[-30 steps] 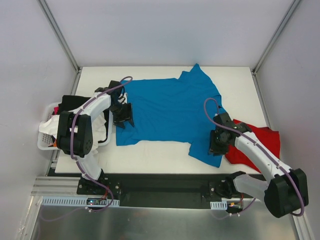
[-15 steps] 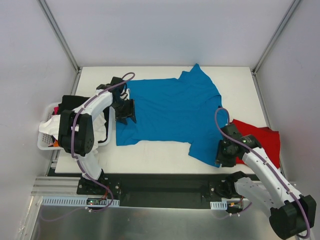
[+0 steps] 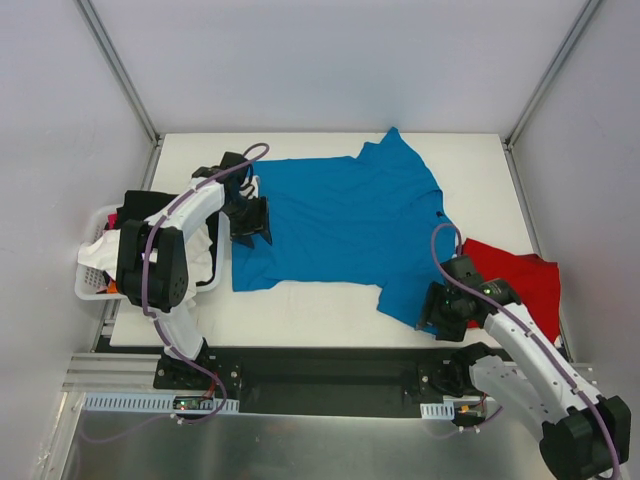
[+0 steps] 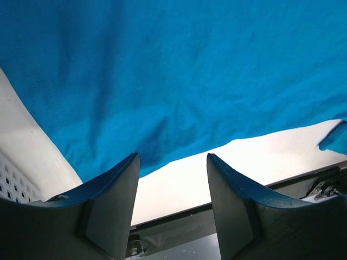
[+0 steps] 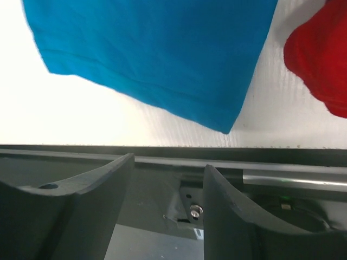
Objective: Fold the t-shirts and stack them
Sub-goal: Flatten the tshirt out
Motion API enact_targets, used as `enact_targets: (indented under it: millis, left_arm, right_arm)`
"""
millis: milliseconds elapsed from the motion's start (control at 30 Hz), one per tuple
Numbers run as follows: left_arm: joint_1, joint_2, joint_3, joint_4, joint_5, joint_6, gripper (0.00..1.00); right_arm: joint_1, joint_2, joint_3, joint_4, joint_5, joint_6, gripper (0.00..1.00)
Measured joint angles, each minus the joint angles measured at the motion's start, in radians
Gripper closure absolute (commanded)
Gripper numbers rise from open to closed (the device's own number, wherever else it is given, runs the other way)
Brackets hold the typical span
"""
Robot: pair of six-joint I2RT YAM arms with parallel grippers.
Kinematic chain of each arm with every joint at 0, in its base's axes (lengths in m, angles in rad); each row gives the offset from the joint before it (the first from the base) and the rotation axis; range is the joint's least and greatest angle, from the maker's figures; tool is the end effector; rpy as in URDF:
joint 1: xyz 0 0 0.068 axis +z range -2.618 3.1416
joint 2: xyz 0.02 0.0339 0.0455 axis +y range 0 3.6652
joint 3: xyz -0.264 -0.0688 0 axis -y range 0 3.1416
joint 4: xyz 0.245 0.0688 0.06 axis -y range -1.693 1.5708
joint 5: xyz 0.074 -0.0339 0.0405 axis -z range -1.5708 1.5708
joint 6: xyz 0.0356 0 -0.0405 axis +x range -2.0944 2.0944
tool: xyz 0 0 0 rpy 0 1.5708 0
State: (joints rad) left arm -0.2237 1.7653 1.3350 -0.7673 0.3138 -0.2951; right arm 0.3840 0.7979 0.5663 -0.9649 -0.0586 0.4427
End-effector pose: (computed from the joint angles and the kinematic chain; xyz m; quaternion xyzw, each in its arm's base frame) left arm 0.3467 -0.0901 0.2244 -0.0057 0.9710 -0.1954 0.1377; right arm 0.1179 0.0499 0.2027 0.0234 0.9819 0.1011 0.1588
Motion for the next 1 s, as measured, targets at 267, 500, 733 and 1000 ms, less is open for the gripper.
enact_targets:
  millis: [267, 500, 733, 1000]
  left_arm:
    - [0.0, 0.009, 0.029, -0.008, 0.0, 0.003, 0.48]
    - [0.0, 0.015, 0.039, -0.019, 0.0, 0.008, 0.47]
    - [0.0, 0.017, 0.052, -0.027, -0.001, 0.016, 0.48]
    - [0.001, 0.034, 0.058, -0.031, 0.0, 0.018, 0.48]
  right_arm:
    - [0.0, 0.125, -0.055, 0.111, 0.014, 0.053, 0.43]
    - [-0.003, 0.191, -0.067, 0.188, 0.074, 0.078, 0.39]
    - [-0.105, 0.145, -0.099, 0.177, 0.12, 0.088, 0.4]
    - [-0.114, 0.101, -0.079, 0.102, 0.161, 0.075, 0.41]
